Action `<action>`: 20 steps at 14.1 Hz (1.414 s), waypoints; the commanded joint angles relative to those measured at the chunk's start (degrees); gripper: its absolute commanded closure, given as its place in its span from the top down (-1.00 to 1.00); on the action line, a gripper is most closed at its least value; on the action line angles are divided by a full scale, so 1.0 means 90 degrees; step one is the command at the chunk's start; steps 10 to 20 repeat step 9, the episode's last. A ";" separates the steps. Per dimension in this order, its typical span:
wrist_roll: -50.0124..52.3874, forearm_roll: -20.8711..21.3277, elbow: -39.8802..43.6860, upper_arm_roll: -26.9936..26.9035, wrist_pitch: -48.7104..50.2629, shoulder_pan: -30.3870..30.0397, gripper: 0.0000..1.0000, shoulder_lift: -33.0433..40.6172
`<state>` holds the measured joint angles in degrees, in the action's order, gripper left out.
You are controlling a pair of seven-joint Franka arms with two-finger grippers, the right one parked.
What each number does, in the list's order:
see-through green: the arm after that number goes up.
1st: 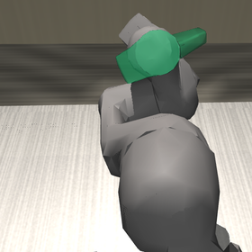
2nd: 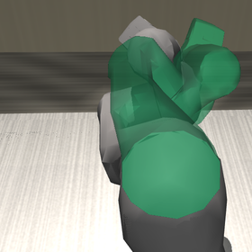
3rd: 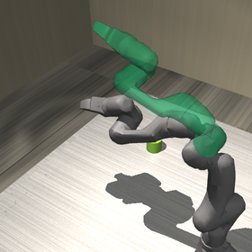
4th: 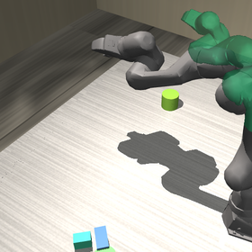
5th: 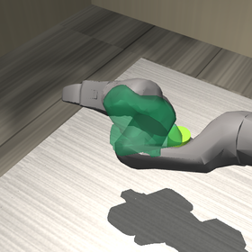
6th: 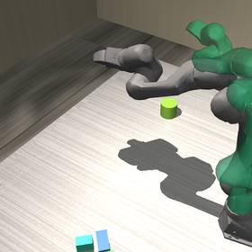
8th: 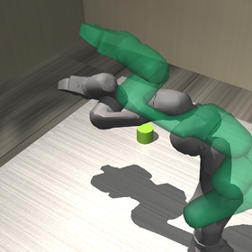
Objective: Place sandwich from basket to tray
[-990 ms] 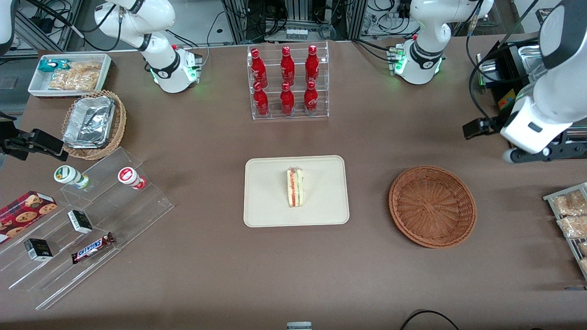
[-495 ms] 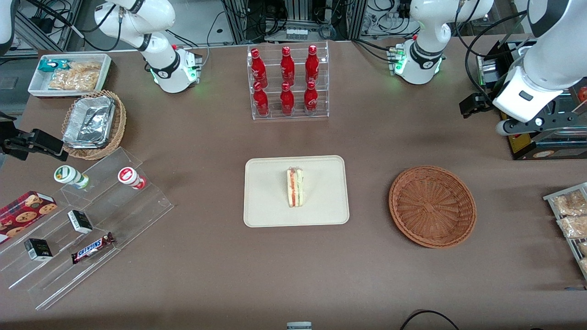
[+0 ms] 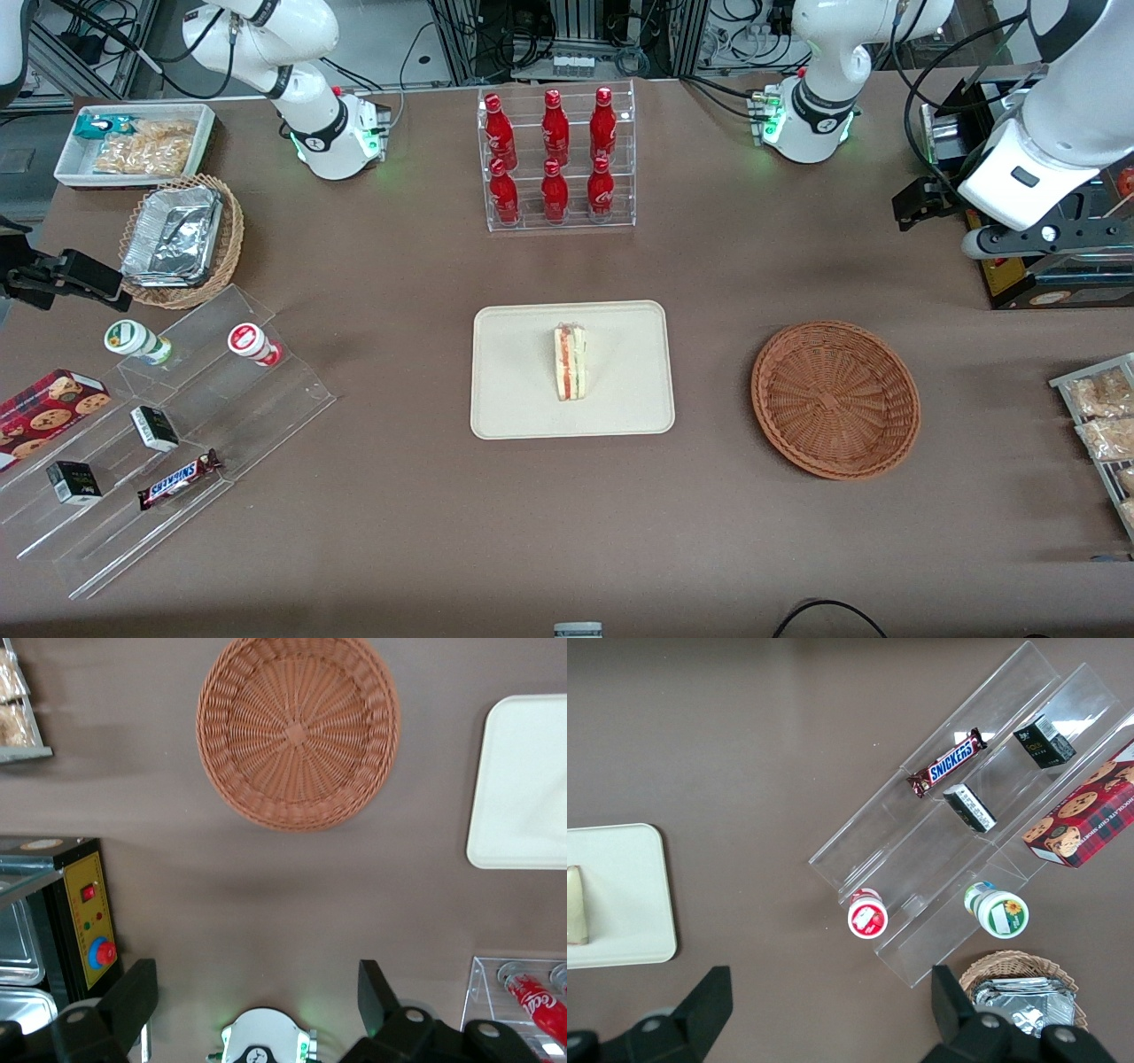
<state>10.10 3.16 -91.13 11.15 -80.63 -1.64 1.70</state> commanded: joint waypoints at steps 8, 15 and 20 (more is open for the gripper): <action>-0.0087 -0.0107 0.0428 0.0900 0.0033 -0.1049 1.00 -0.0346; -0.0087 -0.0107 0.0437 0.0900 0.0052 -0.1068 1.00 -0.0346; -0.0087 -0.0107 0.0437 0.0900 0.0052 -0.1068 1.00 -0.0346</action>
